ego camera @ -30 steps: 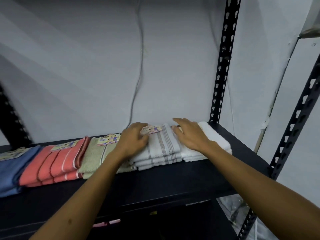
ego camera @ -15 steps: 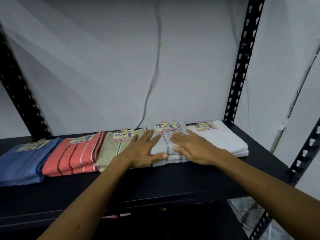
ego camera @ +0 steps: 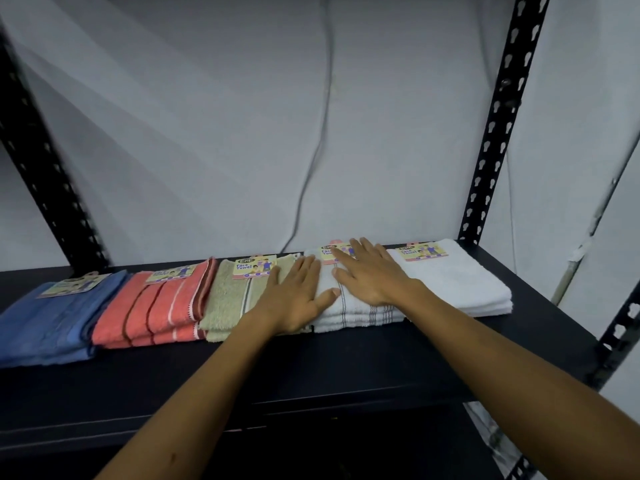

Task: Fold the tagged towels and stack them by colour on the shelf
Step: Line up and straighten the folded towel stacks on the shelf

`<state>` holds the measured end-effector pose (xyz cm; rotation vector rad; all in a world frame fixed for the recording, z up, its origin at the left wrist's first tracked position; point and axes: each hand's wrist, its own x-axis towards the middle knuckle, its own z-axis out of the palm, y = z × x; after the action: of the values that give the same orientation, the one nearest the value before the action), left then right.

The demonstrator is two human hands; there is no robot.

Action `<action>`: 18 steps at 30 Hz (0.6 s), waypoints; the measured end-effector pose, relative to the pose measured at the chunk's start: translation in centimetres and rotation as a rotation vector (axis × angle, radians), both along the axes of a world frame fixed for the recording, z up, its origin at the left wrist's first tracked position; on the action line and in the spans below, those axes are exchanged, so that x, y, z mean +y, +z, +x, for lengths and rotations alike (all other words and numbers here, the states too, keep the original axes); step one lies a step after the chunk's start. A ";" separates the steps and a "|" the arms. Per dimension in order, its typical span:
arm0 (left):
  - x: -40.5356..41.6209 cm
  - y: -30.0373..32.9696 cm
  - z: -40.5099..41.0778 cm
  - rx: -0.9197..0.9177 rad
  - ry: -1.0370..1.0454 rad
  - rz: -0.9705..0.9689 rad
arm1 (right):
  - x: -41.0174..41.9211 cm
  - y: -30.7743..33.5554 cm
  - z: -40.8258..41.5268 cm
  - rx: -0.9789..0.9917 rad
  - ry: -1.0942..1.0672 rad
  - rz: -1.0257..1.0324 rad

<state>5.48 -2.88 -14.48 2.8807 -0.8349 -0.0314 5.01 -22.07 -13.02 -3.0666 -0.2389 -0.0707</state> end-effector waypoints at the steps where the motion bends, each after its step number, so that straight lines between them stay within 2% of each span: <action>1: -0.1 -0.1 0.1 0.003 0.007 -0.005 | -0.1 -0.4 -0.1 -0.011 -0.014 0.014; 5: -0.1 -0.1 0.2 0.079 -0.002 -0.070 | -0.1 -0.9 -0.3 -0.040 -0.010 0.030; 7: 0.4 0.7 0.4 0.196 -0.020 -0.286 | -0.1 -0.8 -0.3 -0.046 -0.007 0.010; 9: 2.0 2.1 0.3 0.280 -0.024 -0.651 | -0.1 -0.4 -0.5 -0.102 0.001 -0.016; 10: 3.3 2.8 0.1 0.231 -0.031 -0.765 | 0.0 -0.2 -0.5 -0.171 0.020 -0.030; 11: 4.8 3.2 -0.1 0.133 -0.042 -0.793 | 0.2 0.1 -0.8 -0.279 0.058 -0.039; 12: 6.4 3.3 -0.4 0.025 -0.050 -0.758 | 0.7 0.3 -0.9 -0.412 0.117 -0.032; 14: 9.7 2.9 -1.4 -0.203 -0.076 -0.563 | 2.1 0.4 -1.3 -0.613 0.286 0.034; 16: 12.5 1.8 -2.4 -0.335 -0.093 -0.316 | 4.0 0.4 -2.0 -0.581 0.499 0.068; 18: 14.3 0.6 -3.0 -0.360 -0.069 -0.161 | 5.8 -0.1 -2.3 -0.470 0.677 -0.017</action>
<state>2.47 11.41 -13.84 2.7426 -0.9430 0.5350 2.73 -16.25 -13.11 -2.7520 -1.2678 -0.7393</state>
